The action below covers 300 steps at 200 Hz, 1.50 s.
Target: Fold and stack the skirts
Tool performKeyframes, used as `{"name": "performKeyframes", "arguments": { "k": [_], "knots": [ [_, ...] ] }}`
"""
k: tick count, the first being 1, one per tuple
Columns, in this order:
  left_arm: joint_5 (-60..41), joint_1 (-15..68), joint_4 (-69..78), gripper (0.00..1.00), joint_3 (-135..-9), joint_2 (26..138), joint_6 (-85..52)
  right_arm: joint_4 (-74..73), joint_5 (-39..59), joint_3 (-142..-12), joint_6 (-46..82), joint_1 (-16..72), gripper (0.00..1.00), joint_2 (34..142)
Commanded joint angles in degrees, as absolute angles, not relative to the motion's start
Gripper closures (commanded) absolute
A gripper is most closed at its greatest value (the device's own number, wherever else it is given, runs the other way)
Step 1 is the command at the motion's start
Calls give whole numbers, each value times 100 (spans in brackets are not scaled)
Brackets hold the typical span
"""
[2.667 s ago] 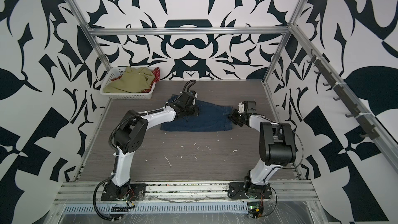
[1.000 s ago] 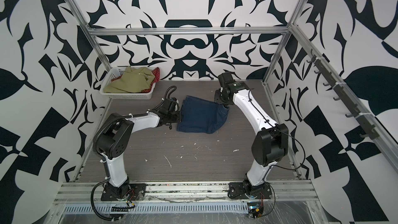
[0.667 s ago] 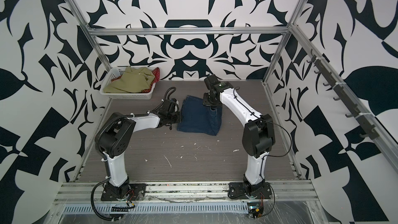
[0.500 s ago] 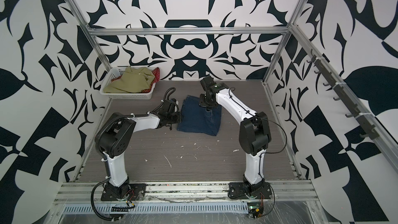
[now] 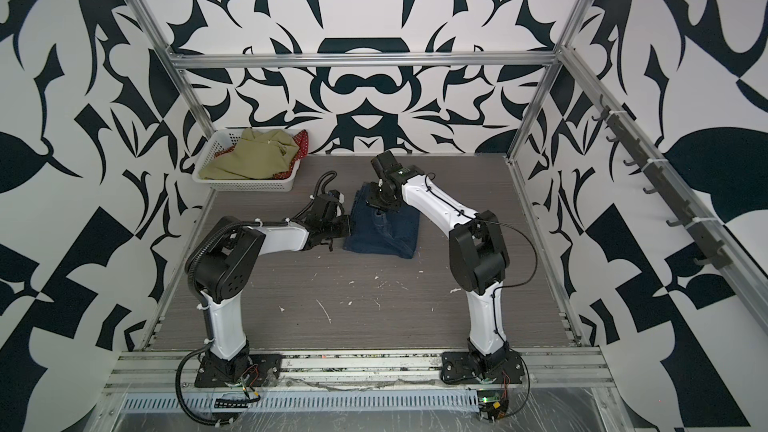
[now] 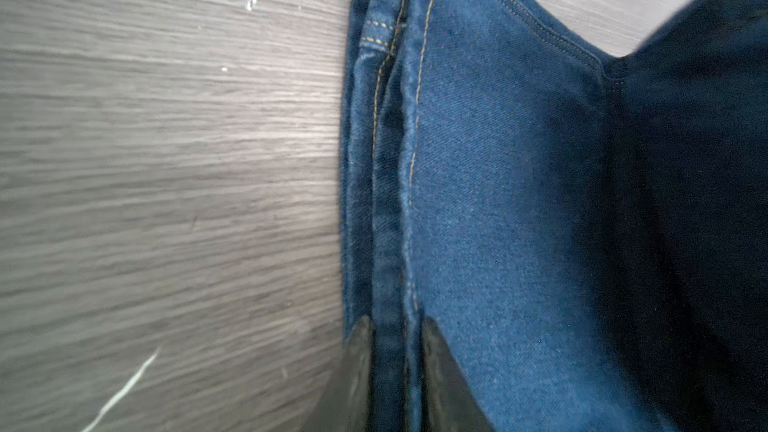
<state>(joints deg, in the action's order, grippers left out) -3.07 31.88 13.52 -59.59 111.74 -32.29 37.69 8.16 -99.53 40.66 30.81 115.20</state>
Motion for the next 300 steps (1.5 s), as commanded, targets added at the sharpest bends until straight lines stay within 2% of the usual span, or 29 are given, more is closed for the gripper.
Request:
{"name": "performKeyframes", "arguments": {
  "k": [1, 21, 29, 44, 57, 61, 65, 107, 131, 153, 179, 201, 220, 241, 285, 300],
  "knots": [
    [-457, 3208, 1209, 76, -5889, 11374, -3331, 3322, 997, -10134, 4253, 3129, 99, 11499],
    [-328, 3208, 1118, 63, -5880, 11235, -3349, 3286, 989, -10132, 4230, 3123, 96, 11591],
    [-259, 3208, 1038, 60, -5843, 11130, -3349, 3235, 982, -10110, 4228, 3123, 92, 11614],
    [-55, 3209, 971, 52, -5722, 10856, -3368, 3112, 1101, -10082, 4236, 3121, 76, 11665],
    [156, 3208, 947, 51, -5537, 10528, -3396, 2987, 1229, -10064, 4316, 3142, 69, 11702],
    [253, 3208, 949, 51, -5475, 10407, -3409, 2949, 1278, -10054, 4328, 3139, 58, 11702],
    [334, 3208, 945, 50, -5410, 10283, -3418, 2873, 1319, -10040, 4350, 3153, 54, 11711],
    [1242, 3190, 992, 44, -4676, 8969, -3313, 2331, 1907, -9929, 4513, 3196, 52, 11497],
    [1004, 3138, 759, 43, -4824, 8662, -3065, 1728, 2124, -9386, 4336, 3186, 51, 10830],
    [362, 3159, 526, 44, -5320, 8794, -3029, 952, 1960, -8293, 4264, 2973, 57, 10063],
    [-380, 3420, 729, 53, -5890, 9189, -3057, 406, 2242, -7056, 4561, 2384, 86, 9571],
    [-718, 3802, 729, 60, -6390, 9661, -2909, 402, 2244, -6278, 4470, 2075, 98, 9223],
    [-1235, 3898, 1052, 71, -6471, 10121, -3229, 491, 2221, -5869, 4294, 1980, 100, 9057],
    [-1406, 3902, 1576, 74, -6089, 10467, -3604, 589, 2211, -5555, 4069, 1928, 100, 9034],
    [-1020, 3735, 1638, 83, -5371, 10812, -3529, 266, 2197, -5009, 3812, 1890, 100, 9318],
    [-677, 3680, 1793, 83, -5047, 10758, -3473, 166, 2058, -4821, 3716, 1849, 100, 9479]
  ]
}}
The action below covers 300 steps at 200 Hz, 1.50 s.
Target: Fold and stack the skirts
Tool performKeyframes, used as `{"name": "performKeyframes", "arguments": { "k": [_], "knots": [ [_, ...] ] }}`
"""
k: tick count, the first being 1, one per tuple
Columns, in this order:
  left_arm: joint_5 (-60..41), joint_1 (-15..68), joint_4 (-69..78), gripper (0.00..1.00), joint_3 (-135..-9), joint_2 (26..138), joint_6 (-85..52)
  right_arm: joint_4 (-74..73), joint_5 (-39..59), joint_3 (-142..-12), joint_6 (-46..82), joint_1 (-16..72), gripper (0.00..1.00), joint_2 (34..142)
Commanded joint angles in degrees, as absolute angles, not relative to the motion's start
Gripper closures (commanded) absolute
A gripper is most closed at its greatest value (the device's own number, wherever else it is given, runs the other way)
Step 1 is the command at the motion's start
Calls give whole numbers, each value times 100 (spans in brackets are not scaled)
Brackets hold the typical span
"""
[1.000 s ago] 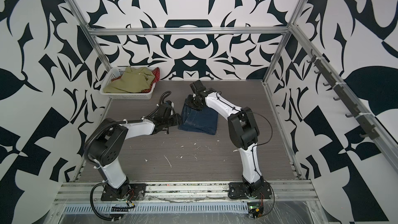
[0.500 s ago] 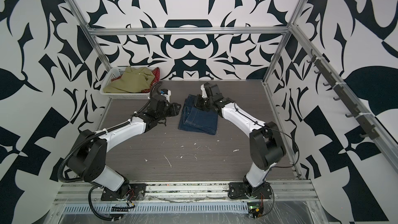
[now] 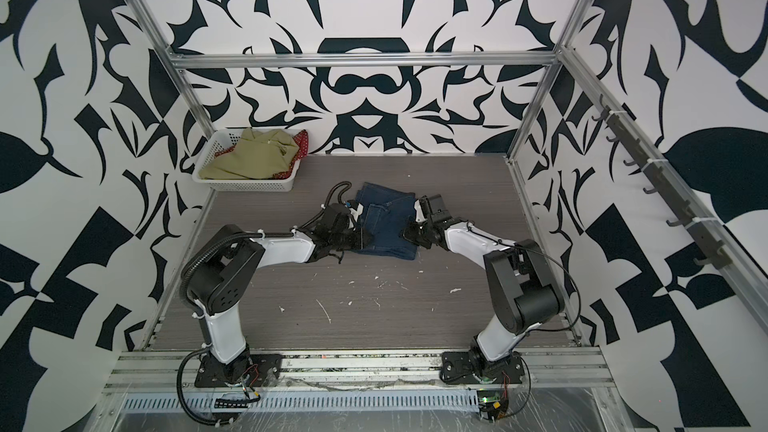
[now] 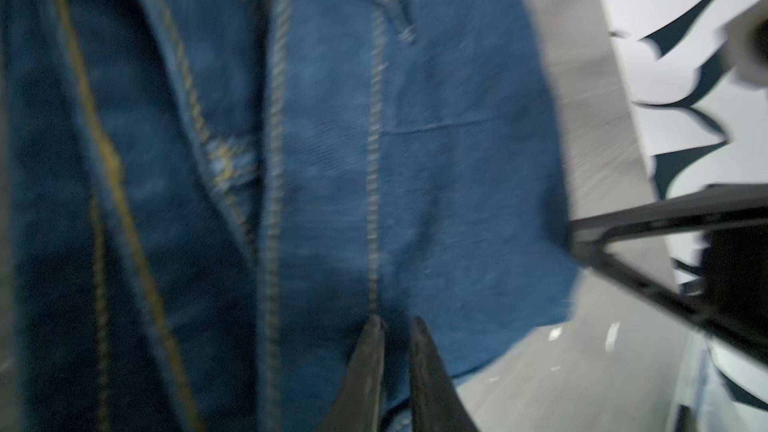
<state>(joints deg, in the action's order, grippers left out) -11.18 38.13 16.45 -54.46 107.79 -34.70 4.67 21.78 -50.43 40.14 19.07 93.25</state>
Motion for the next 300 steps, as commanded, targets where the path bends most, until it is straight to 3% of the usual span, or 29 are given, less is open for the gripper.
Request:
{"name": "performKeyframes", "arguments": {
  "k": [1, 38, 68, 95, 129, 140, 153, 178, 189, 211, 259, 300],
  "knots": [
    [-664, 3672, 1793, 83, -5033, 10753, -3464, 149, 2058, -4806, 3713, 1843, 100, 9503],
    [-392, 3544, 1452, 83, -4995, 10660, -3244, 80, 2332, -4731, 3709, 1626, 100, 10039],
    [-275, 3525, 1144, 83, -5155, 10373, -3119, 452, 2184, -4938, 3607, 1626, 100, 9817],
    [-301, 3474, 798, 75, -5504, 9995, -2920, 725, 2195, -5221, 3568, 1622, 100, 9386],
    [-871, 3140, 604, 56, -6339, 10143, -2708, 750, 2238, -5811, 3578, 1601, 100, 9223],
    [-967, 3058, 381, 42, -6748, 10395, -2507, 760, 2175, -6050, 3560, 1574, 95, 9345],
    [-924, 2979, 28, 34, -7265, 10749, -2229, 782, 2125, -6274, 3586, 1509, 90, 9526],
    [-1044, 2793, -372, 29, -7988, 11333, -2009, 957, 1748, -6610, 3611, 1386, 76, 9840],
    [-1050, 2769, -573, 29, -8235, 11527, -1916, 1131, 1556, -6747, 3586, 1322, 64, 9997],
    [-1246, 2773, -755, 30, -8559, 11880, -1785, 1347, 1523, -6996, 3526, 1172, 52, 10265],
    [-1433, 2795, -862, 34, -9004, 12523, -1748, 1676, 1451, -7538, 3358, 1143, 52, 10751],
    [-1671, 2796, -962, 64, -9300, 12834, -1838, 2024, 1460, -7941, 3202, 1160, 55, 11323]
  ]
}}
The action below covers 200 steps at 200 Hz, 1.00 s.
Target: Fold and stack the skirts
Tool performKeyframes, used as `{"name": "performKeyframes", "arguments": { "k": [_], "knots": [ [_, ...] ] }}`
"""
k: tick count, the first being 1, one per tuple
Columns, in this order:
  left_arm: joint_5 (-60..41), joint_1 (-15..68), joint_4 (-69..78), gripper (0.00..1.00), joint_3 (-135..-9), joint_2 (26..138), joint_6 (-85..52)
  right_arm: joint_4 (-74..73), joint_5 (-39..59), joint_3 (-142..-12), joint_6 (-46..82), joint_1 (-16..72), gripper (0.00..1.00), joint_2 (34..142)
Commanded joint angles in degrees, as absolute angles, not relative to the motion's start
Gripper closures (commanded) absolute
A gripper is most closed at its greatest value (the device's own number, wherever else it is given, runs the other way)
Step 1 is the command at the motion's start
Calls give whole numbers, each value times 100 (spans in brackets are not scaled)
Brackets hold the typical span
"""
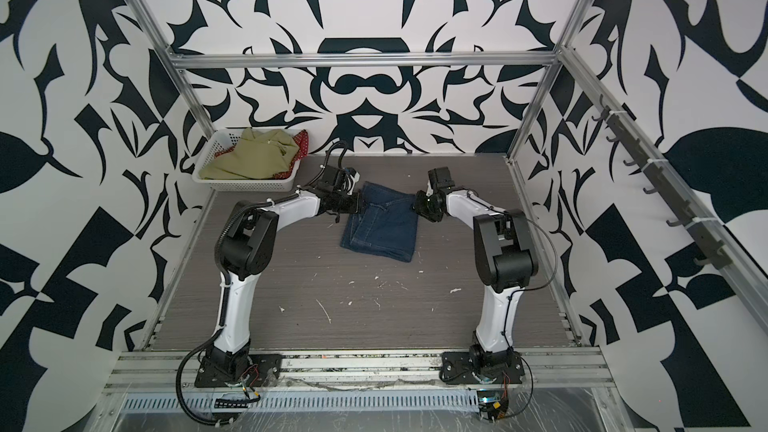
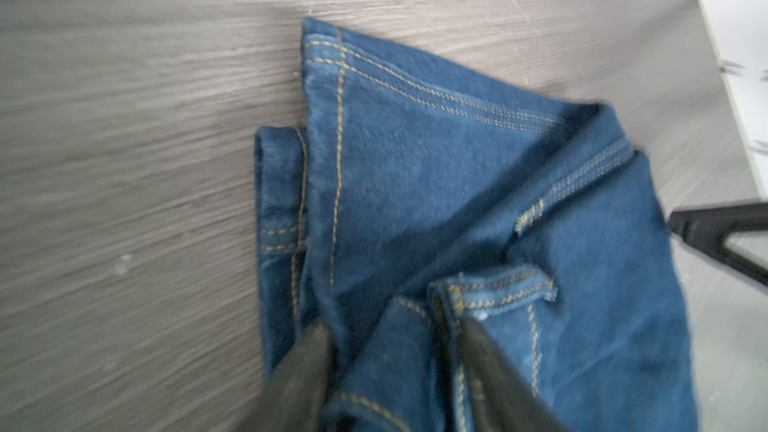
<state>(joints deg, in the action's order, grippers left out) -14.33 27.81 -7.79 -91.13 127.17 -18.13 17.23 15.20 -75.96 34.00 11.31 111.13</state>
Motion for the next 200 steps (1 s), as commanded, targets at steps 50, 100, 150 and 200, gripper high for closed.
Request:
{"name": "performKeyframes", "arguments": {
  "k": [50, 100, 150, 200],
  "knots": [
    [-1397, 2679, -539, 92, -8469, 12266, -2194, 1895, 1366, -7868, 3122, 1152, 88, 11492],
    [-1259, 2560, -183, 100, -7302, 11528, -2764, 1828, 1269, -7877, 2856, 1151, 97, 11491],
    [-912, 2560, -236, 60, -6961, 10884, -2797, 1840, 1643, -7840, 2910, 1335, 89, 11219],
    [-772, 2702, -550, 49, -7577, 10612, -2512, 1890, 1660, -7752, 3041, 1378, 86, 10886]
  ]
}}
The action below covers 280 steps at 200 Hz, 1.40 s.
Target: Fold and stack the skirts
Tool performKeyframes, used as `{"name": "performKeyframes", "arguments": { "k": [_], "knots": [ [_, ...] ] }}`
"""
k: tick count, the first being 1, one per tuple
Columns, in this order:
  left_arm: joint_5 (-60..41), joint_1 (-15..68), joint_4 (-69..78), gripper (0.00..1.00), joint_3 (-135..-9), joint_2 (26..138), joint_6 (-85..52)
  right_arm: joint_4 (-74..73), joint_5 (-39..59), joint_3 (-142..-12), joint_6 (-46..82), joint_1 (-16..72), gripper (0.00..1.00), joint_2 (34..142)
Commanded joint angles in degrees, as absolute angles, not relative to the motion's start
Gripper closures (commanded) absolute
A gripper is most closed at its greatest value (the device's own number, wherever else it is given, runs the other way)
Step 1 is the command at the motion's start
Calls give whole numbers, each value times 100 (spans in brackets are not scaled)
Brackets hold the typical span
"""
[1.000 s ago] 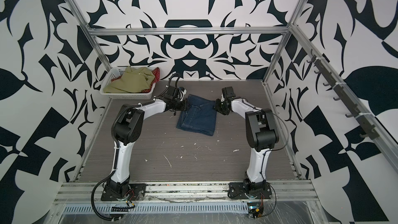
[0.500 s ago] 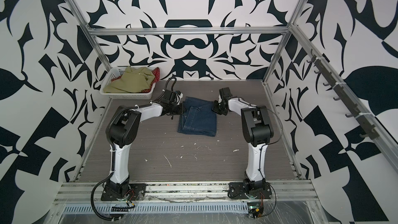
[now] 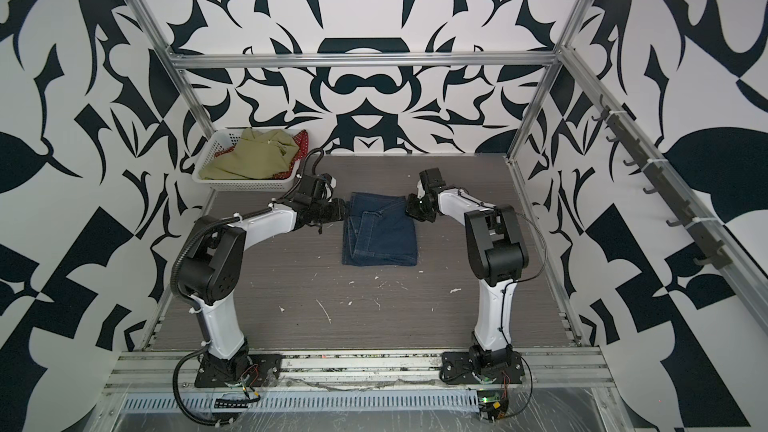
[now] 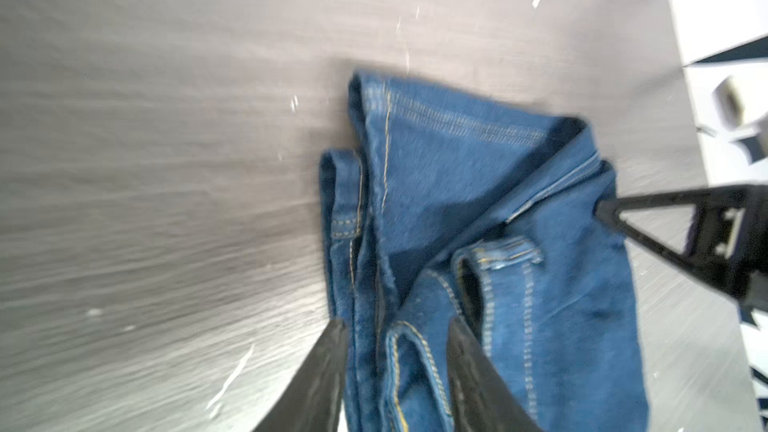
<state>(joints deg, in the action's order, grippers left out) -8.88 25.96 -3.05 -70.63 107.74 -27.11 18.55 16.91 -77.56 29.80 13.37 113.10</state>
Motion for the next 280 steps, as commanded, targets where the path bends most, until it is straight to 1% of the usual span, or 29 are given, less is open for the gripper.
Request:
{"name": "performKeyframes", "arguments": {
  "k": [1, 20, 30, 60, 73, 84, 105, 113, 129, 133, 143, 159, 178, 245, 258, 280],
  "knots": [
    [-773, 2713, -574, 49, -7612, 10628, -2495, 1894, 1661, -7752, 3041, 1383, 86, 10883],
    [-718, 2933, -1095, 47, -8203, 11033, -2127, 1866, 1630, -7715, 3074, 1380, 86, 10894],
    [-659, 3058, -1305, 44, -8435, 11258, -2002, 1846, 1602, -7708, 3099, 1380, 86, 10922],
    [-677, 3190, -1328, 40, -8643, 11749, -1959, 1806, 1595, -7711, 3155, 1380, 87, 11022],
    [-683, 3190, -1320, 41, -8693, 11898, -1977, 1802, 1591, -7724, 3164, 1380, 87, 11058],
    [-705, 3190, -1290, 47, -8710, 11982, -1961, 1773, 1597, -7727, 3164, 1384, 87, 11074],
    [-765, 3190, -1234, 50, -8748, 12147, -1895, 1751, 1635, -7750, 3164, 1380, 88, 11112],
    [-783, 3190, -1255, 57, -8788, 12201, -1866, 1742, 1635, -7750, 3164, 1380, 88, 11110],
    [-774, 3190, -1249, 78, -8774, 12234, -1847, 1731, 1631, -7726, 3173, 1382, 88, 11109],
    [-773, 3190, -1243, 82, -8765, 12226, -1850, 1731, 1626, -7726, 3173, 1381, 88, 11109],
    [-747, 3190, -1215, 88, -8728, 12187, -1844, 1730, 1611, -7716, 3185, 1380, 88, 11118],
    [-642, 3182, -1145, 100, -8603, 12079, -1869, 1760, 1517, -7690, 3189, 1373, 89, 11127],
    [-446, 3147, -1083, 100, -8444, 11890, -1916, 1840, 1345, -7677, 3208, 1362, 91, 11136],
    [-159, 3032, -807, 100, -7896, 11390, -1892, 1993, 1189, -7694, 3287, 1274, 94, 11274],
    [36, 3010, -782, 100, -7821, 11394, -1947, 2017, 1178, -7695, 3300, 1261, 93, 11335],
    [-142, 2969, -755, 100, -7835, 11519, -1916, 2021, 1208, -7723, 3306, 1257, 93, 11455]
  ]
}}
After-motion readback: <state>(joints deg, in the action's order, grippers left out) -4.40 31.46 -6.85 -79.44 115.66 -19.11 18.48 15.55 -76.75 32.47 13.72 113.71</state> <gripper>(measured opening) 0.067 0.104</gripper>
